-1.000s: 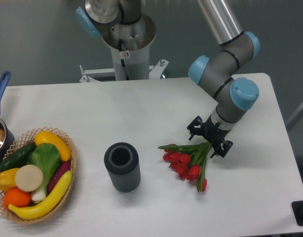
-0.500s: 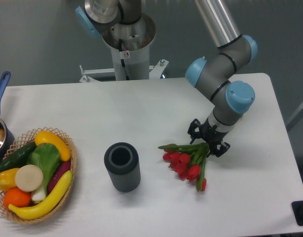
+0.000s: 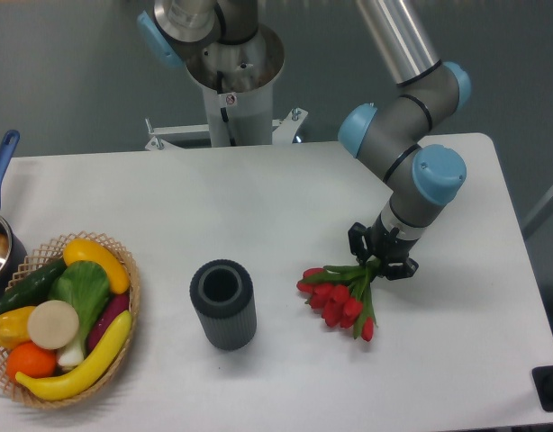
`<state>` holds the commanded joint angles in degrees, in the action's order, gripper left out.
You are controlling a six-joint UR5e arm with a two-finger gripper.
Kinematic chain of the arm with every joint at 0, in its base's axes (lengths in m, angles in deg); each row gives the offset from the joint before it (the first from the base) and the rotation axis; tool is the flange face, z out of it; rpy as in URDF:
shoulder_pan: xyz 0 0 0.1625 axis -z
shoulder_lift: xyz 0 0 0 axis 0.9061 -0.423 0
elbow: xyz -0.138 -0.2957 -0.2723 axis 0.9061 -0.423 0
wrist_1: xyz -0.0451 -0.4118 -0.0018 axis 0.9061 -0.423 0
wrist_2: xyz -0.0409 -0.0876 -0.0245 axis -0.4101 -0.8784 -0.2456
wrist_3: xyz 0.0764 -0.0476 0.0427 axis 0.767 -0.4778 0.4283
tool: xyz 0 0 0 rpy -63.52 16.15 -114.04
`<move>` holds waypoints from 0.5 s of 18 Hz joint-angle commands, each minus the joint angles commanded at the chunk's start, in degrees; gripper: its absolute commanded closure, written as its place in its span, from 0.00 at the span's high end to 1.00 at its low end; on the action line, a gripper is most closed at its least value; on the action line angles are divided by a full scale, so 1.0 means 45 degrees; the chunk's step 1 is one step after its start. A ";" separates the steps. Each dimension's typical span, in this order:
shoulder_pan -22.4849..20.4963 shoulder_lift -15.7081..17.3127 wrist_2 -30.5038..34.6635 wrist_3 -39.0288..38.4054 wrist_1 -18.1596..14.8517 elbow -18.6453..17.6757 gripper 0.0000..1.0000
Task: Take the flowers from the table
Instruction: 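Close the gripper around the tulip stems, then lift the tulip bunch up off the table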
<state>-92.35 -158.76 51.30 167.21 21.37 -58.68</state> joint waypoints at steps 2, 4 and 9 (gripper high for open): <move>0.0000 0.0019 0.0000 0.0020 -0.0020 0.0156 0.33; -0.0097 0.0174 -0.0058 0.0039 -0.0020 0.0312 0.33; -0.0350 0.1248 -0.2142 -0.0038 -0.0078 0.1054 0.33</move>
<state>-93.93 -153.14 41.66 167.04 21.02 -53.94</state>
